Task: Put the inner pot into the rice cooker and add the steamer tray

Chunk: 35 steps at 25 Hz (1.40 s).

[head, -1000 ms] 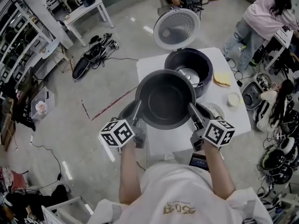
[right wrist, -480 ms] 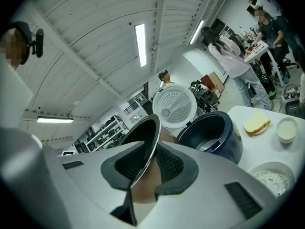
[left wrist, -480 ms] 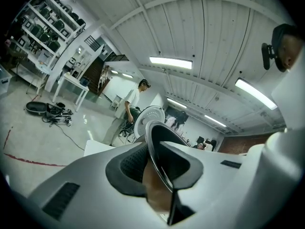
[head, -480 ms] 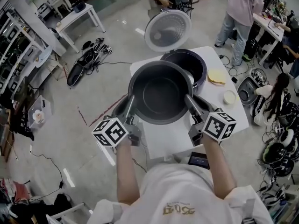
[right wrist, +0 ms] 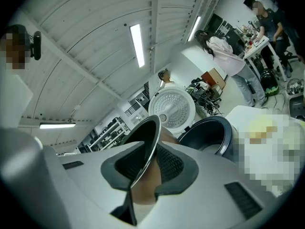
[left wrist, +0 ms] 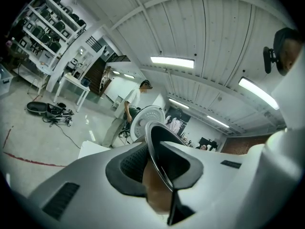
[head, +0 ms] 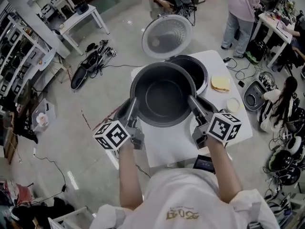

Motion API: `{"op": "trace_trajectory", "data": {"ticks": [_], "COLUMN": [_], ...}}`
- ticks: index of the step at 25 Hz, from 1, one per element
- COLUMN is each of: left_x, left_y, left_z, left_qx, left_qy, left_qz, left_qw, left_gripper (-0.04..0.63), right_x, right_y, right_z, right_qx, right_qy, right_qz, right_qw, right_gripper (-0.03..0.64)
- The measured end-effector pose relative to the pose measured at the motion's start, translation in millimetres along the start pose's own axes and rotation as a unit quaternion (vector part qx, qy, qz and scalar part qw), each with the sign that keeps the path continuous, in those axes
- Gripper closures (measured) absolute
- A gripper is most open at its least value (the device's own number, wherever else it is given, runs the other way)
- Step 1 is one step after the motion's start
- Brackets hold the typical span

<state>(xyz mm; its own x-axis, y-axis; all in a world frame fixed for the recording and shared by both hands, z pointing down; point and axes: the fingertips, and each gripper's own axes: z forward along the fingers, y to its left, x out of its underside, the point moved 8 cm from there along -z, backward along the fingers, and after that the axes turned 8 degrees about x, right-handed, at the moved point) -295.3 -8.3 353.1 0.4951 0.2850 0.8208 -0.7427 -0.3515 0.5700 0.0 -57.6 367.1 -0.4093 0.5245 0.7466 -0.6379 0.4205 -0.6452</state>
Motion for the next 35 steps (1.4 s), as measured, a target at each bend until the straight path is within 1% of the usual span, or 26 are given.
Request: {"op": "trace_trajectory", "data": {"ticks": [7, 14, 22, 27, 32, 35], "left_x": [-0.7, 1.7, 13.3, 14.1, 22.7, 24.5], "left_y": [-11.4, -12.3, -13.9, -13.7, -18.7, -14.7], "left_z": [44.5, 79.4, 114.8, 131.7, 143.8, 148.7], "left_qx": [0.0, -0.005, -0.012, -0.018, -0.032, -0.041], "left_qy": [-0.009, -0.009, -0.009, -0.016, -0.02, -0.022], "left_qz": [-0.001, -0.008, -0.011, -0.012, 0.001, 0.001], "left_qw": [1.0, 0.9999, 0.9998, 0.9996, 0.9993, 0.9989], "left_gripper": [0.505, 0.505, 0.505, 0.505, 0.503, 0.503], "right_x": [-39.3, -64.0, -80.8, -92.6, -98.7, -99.9], "right_y": [-28.8, -54.6, -89.0, -104.7, -123.0, -129.3], "right_z": [9.3, 23.5, 33.6, 44.4, 50.7, 59.1], "right_qx": [-0.008, -0.012, -0.014, -0.025, -0.038, -0.044], "right_qy": [-0.002, 0.005, 0.012, 0.017, 0.02, 0.025], "right_qz": [-0.01, -0.01, -0.005, 0.001, -0.004, -0.002], "right_qw": [1.0, 1.0, 1.0, 1.0, 0.999, 0.999], "right_gripper": [0.529, 0.531, 0.532, 0.531, 0.532, 0.532]}}
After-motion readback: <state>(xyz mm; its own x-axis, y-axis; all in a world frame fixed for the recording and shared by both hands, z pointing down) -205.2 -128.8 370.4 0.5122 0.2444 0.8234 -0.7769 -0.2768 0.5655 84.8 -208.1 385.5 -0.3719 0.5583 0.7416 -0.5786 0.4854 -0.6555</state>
